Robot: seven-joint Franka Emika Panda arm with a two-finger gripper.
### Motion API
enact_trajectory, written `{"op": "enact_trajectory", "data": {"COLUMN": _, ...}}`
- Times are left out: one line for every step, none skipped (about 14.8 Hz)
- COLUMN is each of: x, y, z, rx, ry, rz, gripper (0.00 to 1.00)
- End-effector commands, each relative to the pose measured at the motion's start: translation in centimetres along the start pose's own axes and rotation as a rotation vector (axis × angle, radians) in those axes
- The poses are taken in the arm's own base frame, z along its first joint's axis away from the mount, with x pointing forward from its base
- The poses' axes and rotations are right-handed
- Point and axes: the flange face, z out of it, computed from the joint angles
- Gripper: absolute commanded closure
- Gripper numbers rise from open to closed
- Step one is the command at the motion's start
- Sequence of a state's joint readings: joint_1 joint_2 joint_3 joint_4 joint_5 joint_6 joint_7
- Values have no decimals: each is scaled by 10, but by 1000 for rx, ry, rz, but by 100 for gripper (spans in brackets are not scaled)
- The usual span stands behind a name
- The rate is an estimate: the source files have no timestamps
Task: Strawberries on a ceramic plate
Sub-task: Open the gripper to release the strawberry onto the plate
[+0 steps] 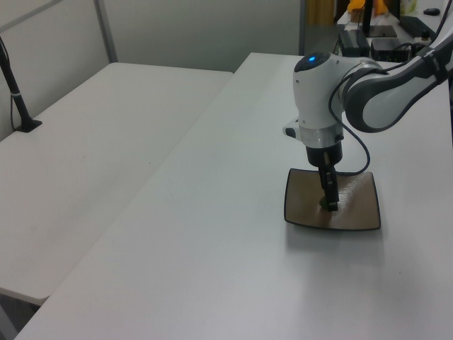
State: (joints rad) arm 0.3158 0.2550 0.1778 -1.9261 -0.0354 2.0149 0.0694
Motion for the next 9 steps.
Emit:
{"op": "enact_trajectory", "data": {"x": 0, "y": 10, "z": -32, "rx": -5, "ry": 63, "rz": 47, "gripper": 0}}
{"op": "enact_trajectory", "data": {"x": -3, "y": 13, "z": -43, "rx": -4, "ry": 83, "rz": 77, "gripper": 0}}
{"op": "enact_trajectory", "data": {"x": -3, "y": 27, "z": -68, "rx": -1, "ry": 127, "rz": 154, "gripper": 0}}
{"op": "enact_trajectory", "data": {"x": -7, "y": 38, "z": -84, "rx": -1, "ry": 127, "rz": 205, "gripper": 0}}
{"op": "enact_trajectory", "data": {"x": -11, "y": 51, "z": -105, "rx": -3, "ry": 123, "rz": 240, "gripper": 0}}
{"op": "enact_trajectory", "data": {"x": -17, "y": 62, "z": -125, "rx": -3, "ry": 109, "rz": 264, "gripper": 0}}
{"op": "enact_trajectory", "data": {"x": -23, "y": 80, "z": -147, "rx": 0, "ry": 102, "rz": 299, "gripper": 0}}
{"op": "enact_trajectory", "data": {"x": -30, "y": 96, "z": -168, "rx": 8, "ry": 96, "rz": 329, "gripper": 0}}
{"op": "enact_trajectory", "data": {"x": -40, "y": 106, "z": -188, "rx": 9, "ry": 95, "rz": 350, "gripper": 0}}
